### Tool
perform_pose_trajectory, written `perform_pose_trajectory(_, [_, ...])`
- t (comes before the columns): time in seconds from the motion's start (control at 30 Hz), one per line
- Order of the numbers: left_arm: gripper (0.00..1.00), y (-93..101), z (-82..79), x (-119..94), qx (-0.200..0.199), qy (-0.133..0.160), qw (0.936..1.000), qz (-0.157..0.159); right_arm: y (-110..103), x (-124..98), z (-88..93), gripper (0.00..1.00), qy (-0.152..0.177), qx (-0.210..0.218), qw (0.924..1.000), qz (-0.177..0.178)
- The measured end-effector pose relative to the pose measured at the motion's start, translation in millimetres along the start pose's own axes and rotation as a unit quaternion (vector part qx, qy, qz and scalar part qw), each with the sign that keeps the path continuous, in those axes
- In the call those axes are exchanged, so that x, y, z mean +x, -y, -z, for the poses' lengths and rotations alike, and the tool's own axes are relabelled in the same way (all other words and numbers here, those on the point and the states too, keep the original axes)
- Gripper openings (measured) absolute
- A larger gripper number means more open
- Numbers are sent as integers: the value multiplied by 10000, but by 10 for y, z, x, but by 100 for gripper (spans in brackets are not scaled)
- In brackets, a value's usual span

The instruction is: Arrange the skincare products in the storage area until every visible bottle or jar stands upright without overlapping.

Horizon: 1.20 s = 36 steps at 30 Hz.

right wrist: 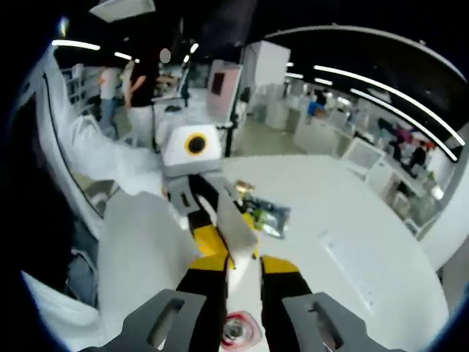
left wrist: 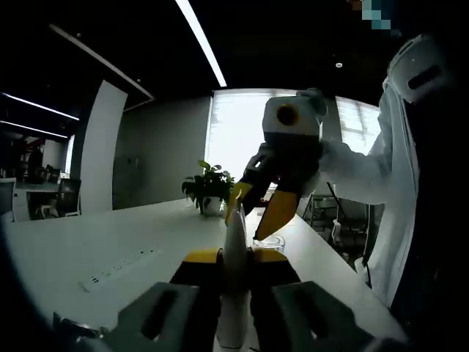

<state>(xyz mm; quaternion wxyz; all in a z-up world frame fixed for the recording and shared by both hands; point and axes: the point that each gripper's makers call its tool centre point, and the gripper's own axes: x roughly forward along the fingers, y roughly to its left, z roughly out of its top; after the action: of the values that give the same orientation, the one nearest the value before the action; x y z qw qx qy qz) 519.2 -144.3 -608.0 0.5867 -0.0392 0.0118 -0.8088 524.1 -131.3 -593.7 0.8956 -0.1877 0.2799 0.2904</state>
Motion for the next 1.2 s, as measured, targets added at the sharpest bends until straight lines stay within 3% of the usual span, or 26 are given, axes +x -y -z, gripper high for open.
perform_pose_trajectory(0.13, [8, 44, 85, 37, 39, -105, 9999, 115, -54, 41, -60, 6, -141, -431, 9988, -205])
perform_pose_trajectory(0.3, [8, 41, 151, 70, 118, -163, 9997, 101, -67, 141, 1, 3, -447, -760, 9953, -395])
perform_pose_trajectory(0.57, [8, 29, 239, 98, 7, -161, 9998, 146, -100, 251, 85, 5, -505, -706, 9943, -624])
perform_pose_trajectory(0.83, [9, 94, 447, 131, -6, -455, 9985, 314, -224, 293, 275, 0, -877, -738, 9889, -944])
perform_pose_trajectory(1.2, [14, 13, 421, 102, -227, -302, 9989, 290, -176, 318, 231, 0, -808, -524, 9899, -1044])
